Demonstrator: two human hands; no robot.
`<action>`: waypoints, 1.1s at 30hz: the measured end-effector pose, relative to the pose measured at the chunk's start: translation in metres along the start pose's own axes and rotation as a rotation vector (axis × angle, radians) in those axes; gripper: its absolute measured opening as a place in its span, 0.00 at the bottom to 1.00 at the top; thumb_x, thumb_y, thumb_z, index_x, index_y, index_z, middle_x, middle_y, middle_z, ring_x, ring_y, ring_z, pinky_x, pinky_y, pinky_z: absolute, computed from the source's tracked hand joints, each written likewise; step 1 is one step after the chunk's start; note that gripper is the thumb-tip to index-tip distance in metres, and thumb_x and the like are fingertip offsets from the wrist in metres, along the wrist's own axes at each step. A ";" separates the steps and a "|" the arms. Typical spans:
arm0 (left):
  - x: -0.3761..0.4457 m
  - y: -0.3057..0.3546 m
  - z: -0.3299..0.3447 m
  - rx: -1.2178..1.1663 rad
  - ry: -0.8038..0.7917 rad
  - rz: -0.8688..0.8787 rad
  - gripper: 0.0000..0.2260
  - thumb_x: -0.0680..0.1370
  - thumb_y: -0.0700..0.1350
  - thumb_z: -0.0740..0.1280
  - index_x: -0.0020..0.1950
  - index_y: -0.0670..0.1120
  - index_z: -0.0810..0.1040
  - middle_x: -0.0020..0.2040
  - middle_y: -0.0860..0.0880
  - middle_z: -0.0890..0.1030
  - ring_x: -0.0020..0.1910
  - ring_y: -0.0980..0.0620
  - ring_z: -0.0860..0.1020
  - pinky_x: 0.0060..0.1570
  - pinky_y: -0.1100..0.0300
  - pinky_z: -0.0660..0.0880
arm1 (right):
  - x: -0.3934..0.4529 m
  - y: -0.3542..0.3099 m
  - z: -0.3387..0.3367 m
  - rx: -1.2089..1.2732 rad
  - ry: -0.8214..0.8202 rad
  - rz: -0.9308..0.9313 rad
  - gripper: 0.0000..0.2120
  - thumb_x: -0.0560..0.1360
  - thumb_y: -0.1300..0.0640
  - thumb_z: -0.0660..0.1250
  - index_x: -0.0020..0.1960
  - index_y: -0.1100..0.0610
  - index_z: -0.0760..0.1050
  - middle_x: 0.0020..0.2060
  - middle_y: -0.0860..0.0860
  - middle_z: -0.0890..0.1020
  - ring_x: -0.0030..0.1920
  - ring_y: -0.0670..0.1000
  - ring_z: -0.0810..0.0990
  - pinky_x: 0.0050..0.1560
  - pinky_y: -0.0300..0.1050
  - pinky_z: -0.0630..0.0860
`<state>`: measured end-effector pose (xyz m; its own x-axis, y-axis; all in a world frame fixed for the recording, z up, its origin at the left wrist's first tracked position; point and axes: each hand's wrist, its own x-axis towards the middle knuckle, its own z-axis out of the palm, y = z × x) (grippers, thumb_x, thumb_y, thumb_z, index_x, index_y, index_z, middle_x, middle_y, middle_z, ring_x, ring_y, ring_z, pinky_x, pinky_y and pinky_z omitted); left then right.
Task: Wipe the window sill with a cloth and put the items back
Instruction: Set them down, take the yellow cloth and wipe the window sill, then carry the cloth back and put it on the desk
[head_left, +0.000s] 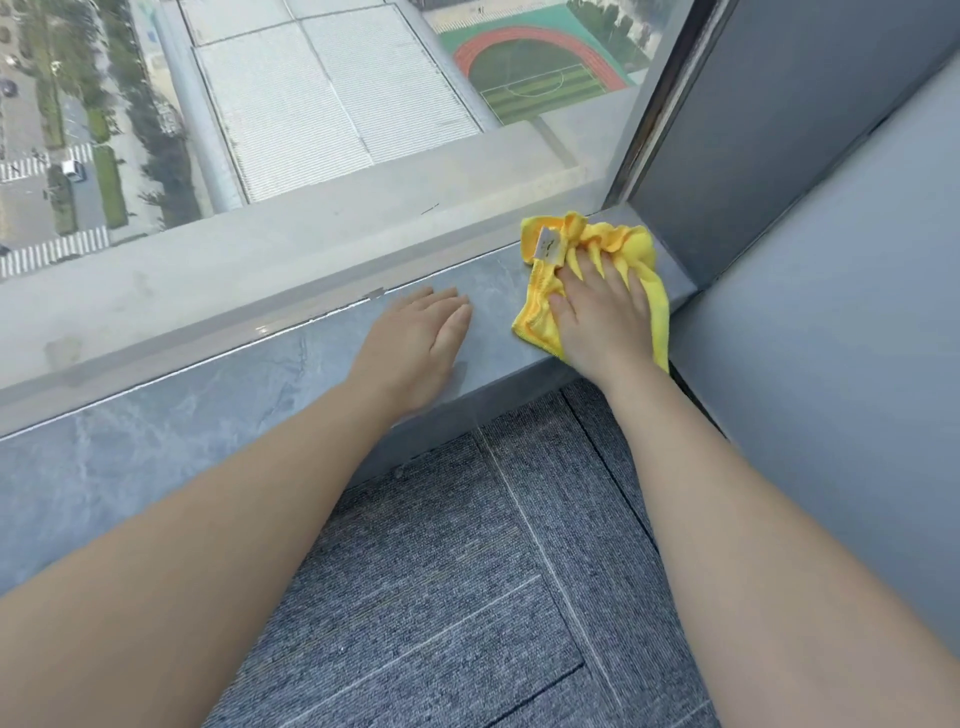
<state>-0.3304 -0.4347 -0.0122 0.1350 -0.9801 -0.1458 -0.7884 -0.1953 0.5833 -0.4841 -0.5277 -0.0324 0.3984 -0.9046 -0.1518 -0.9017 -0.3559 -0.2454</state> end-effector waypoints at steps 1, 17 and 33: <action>-0.003 0.000 0.000 -0.013 0.005 -0.013 0.18 0.81 0.44 0.49 0.68 0.42 0.67 0.73 0.43 0.66 0.74 0.48 0.60 0.68 0.64 0.49 | -0.006 -0.001 0.001 0.007 -0.001 -0.009 0.22 0.81 0.51 0.48 0.74 0.52 0.57 0.77 0.50 0.53 0.77 0.52 0.47 0.75 0.51 0.41; -0.117 0.002 -0.054 -0.425 -0.012 -0.360 0.18 0.80 0.51 0.51 0.59 0.44 0.74 0.60 0.43 0.76 0.60 0.47 0.72 0.62 0.53 0.66 | -0.118 -0.085 -0.038 1.782 0.014 0.460 0.21 0.80 0.49 0.49 0.49 0.58 0.78 0.38 0.54 0.82 0.41 0.53 0.81 0.46 0.44 0.77; -0.313 0.089 -0.378 -1.445 0.575 -0.817 0.13 0.78 0.45 0.60 0.61 0.43 0.71 0.58 0.45 0.77 0.53 0.46 0.75 0.54 0.48 0.72 | -0.221 -0.334 -0.323 1.671 -0.836 0.327 0.31 0.73 0.33 0.49 0.51 0.54 0.78 0.50 0.54 0.83 0.51 0.55 0.81 0.56 0.50 0.76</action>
<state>-0.2157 -0.1594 0.3869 0.6157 -0.4487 -0.6477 0.6579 -0.1597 0.7360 -0.3248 -0.2850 0.3921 0.6991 -0.3680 -0.6131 -0.0886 0.8063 -0.5849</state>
